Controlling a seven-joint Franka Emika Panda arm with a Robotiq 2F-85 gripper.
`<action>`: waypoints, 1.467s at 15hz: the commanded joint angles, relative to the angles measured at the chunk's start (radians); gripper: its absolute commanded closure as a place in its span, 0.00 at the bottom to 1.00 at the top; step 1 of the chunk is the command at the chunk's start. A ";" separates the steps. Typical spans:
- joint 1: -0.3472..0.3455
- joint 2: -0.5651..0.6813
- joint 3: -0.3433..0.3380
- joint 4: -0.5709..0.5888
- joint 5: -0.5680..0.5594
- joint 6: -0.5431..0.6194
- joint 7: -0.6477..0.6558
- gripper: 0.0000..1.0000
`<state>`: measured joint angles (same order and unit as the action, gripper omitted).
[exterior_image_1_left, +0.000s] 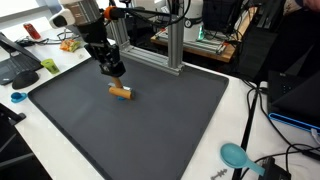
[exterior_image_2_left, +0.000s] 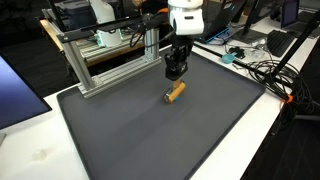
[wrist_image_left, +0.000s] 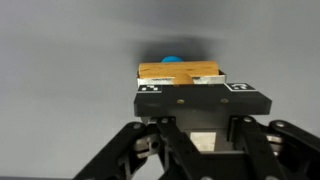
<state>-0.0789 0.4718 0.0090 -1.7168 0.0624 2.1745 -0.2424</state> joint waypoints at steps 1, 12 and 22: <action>-0.012 -0.001 0.012 0.005 0.016 -0.067 -0.009 0.78; -0.007 0.002 0.008 0.014 0.007 -0.123 -0.004 0.78; 0.082 -0.233 0.006 -0.065 -0.239 -0.393 -0.007 0.78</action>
<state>-0.0230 0.3555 0.0053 -1.7391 -0.0946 1.8476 -0.1835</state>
